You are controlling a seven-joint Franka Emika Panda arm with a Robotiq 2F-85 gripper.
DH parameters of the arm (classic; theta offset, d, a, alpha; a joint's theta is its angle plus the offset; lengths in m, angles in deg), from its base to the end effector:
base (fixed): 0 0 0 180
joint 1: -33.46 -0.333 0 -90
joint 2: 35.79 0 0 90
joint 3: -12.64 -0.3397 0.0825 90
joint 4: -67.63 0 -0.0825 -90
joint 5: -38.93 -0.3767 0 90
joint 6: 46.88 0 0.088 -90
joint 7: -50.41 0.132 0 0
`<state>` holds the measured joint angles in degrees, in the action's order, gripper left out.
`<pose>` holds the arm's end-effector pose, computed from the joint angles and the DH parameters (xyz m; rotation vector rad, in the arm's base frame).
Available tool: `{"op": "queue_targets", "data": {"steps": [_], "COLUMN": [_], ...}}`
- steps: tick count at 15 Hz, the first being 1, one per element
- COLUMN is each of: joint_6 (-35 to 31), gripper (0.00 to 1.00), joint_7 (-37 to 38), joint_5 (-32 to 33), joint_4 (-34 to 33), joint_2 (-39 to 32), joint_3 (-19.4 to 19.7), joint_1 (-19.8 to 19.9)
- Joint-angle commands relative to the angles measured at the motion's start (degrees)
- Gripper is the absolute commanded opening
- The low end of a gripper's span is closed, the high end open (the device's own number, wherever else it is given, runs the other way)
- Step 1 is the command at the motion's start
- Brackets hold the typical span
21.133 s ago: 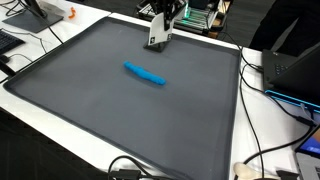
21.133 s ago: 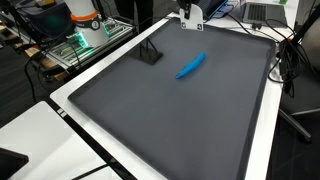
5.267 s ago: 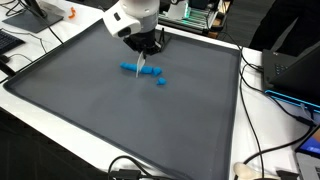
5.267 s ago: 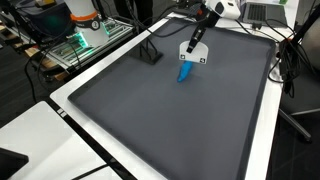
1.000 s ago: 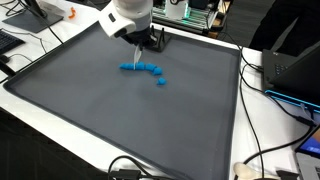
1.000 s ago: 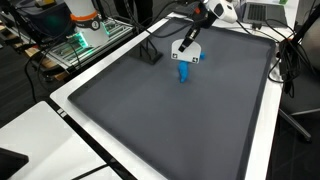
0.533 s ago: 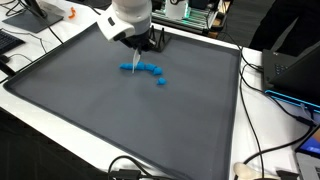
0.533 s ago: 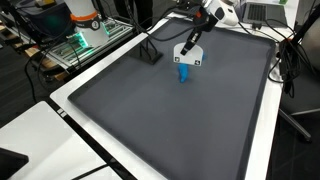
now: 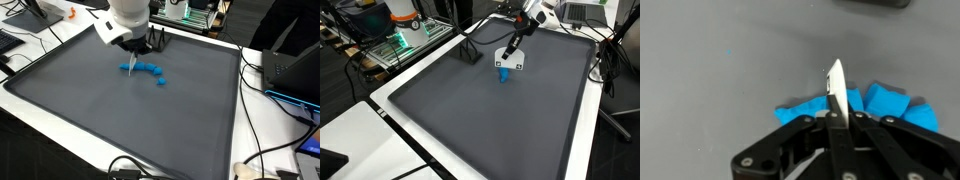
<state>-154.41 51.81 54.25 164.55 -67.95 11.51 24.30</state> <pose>0.6253 0.0858 0.2507 2.8079 0.4010 -0.5018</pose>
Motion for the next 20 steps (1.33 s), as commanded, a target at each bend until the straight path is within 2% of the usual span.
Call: {"op": "queue_targets", "data": {"steps": [1,12,20], "joint_6": [-1.25,-1.33,2.03], "gripper": [0.01,0.01,0.01], "joint_7": [0.37,-0.72,-3.22], "joint_5": [1.23,0.78,-0.13], "joint_4": [-0.88,0.02,-0.05], "joint_2": [-1.40,-3.41,-4.17], "joint_3": [0.00,-0.20,-0.47], "joint_1": [0.03,0.31,0.95]}}
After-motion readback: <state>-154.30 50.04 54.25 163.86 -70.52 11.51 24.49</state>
